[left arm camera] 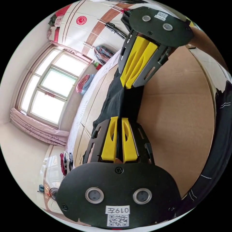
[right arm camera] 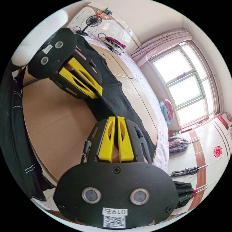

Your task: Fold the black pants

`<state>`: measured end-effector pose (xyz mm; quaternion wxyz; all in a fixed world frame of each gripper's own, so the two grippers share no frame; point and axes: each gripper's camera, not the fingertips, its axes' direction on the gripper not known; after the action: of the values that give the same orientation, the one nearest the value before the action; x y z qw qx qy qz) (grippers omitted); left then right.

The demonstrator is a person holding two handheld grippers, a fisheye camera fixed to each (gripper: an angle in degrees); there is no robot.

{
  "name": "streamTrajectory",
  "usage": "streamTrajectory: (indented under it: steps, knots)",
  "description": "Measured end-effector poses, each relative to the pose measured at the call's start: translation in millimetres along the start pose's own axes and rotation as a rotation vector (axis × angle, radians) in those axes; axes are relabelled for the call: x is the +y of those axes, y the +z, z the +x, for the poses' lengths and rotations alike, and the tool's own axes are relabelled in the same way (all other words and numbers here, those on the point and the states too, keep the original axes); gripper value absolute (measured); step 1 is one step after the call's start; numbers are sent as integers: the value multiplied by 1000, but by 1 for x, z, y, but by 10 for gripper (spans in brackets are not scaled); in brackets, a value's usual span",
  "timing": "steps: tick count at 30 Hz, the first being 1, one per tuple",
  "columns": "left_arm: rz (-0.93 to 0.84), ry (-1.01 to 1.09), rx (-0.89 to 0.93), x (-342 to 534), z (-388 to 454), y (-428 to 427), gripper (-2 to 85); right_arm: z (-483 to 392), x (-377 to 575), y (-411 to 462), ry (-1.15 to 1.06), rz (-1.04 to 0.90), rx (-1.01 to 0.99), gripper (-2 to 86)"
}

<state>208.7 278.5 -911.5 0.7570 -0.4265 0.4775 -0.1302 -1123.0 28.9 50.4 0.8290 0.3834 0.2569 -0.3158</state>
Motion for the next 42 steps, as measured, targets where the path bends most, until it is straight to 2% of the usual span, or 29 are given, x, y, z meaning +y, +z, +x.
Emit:
streamTrajectory:
  steps: [6, 10, 13, 15, 17, 25, 30, 32, 36, 42]
  knots:
    - [-26, 60, 68, 0, 7, -2, 12, -35, 7, 18, -172, -81, 80, -8]
    - [-19, 116, -13, -1, 21, -9, 9, -46, 10, 19, -216, -88, 157, -8]
    - [26, 90, -3, -1, 18, -21, 8, -39, 13, 15, -199, -65, 142, -8]
    - [43, 12, 121, 2, 4, -23, 7, -36, 14, 17, -193, -75, 106, -8]
    - [6, -8, 165, 2, -1, -14, 7, -35, 16, 17, -179, -64, 108, -8]
    - [38, 2, 112, -3, 6, -16, 7, -13, 24, 4, -61, -2, 61, -8]
    - [33, -28, 234, -5, -9, -13, 8, -11, 30, 3, -85, 4, 39, -8]
    - [19, 3, 265, -4, -7, -8, 8, -23, 34, 7, -132, -3, 72, -8]
    - [5, 95, 203, -7, 11, -7, 8, -41, 33, 7, -205, -29, 199, -7]
    - [11, 85, 221, -5, 12, -4, 9, -27, 38, 4, -138, -75, 224, 10]
